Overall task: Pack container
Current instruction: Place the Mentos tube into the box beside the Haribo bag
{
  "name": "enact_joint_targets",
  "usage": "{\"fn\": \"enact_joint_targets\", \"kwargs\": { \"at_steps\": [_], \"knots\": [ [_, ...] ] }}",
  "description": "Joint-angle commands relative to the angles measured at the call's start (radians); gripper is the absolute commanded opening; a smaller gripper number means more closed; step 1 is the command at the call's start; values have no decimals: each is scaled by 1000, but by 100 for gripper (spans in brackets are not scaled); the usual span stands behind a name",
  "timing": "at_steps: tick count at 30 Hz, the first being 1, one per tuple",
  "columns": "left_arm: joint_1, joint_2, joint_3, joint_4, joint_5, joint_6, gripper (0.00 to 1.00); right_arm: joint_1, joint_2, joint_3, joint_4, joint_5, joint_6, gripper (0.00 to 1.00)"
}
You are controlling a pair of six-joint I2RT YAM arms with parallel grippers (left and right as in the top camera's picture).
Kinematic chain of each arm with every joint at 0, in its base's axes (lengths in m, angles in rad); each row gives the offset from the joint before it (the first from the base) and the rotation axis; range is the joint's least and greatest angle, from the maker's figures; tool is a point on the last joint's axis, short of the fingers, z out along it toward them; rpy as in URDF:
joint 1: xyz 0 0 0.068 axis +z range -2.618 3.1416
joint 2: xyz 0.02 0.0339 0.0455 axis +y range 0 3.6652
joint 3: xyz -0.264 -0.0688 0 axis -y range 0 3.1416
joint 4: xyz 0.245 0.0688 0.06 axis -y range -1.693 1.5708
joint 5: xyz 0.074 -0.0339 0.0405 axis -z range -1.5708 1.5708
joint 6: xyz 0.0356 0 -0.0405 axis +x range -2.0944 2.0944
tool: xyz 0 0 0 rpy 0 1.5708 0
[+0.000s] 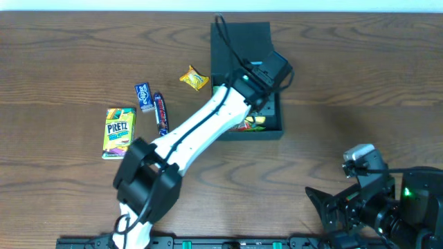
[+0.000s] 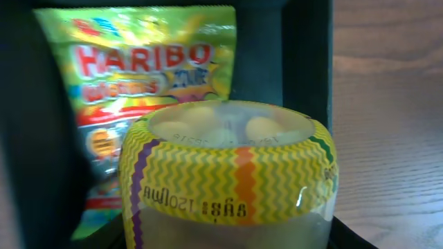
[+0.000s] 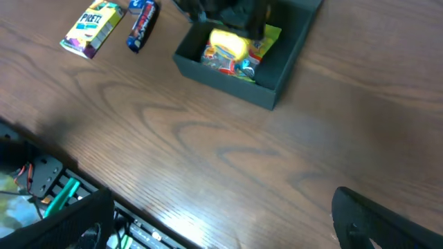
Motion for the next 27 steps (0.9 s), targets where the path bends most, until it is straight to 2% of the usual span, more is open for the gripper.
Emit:
{"fn": "enact_joint_targets", "kwargs": {
  "at_steps": [1, 6, 18, 19, 21, 24, 27],
  "knots": [
    [-13, 25, 3, 37, 58, 5, 29, -8, 0, 6, -10, -12, 12, 99],
    [-17, 72, 3, 75, 110, -78, 28, -8, 0, 6, -13, -12, 12, 99],
    [-42, 131, 3, 168, 111, -99, 29, -8, 0, 6, -17, -12, 12, 99],
    [-42, 134, 3, 169, 111, -100, 30, -8, 0, 6, -20, -12, 12, 99],
    [-42, 135, 3, 168, 112, -110, 44, -8, 0, 6, -21, -12, 12, 99],
    [-41, 135, 3, 168, 117, -110, 54, -8, 0, 6, -21, -12, 12, 99],
    [-41, 135, 3, 161, 119, -109, 56, -8, 0, 6, -21, -12, 12, 99]
  ]
}}
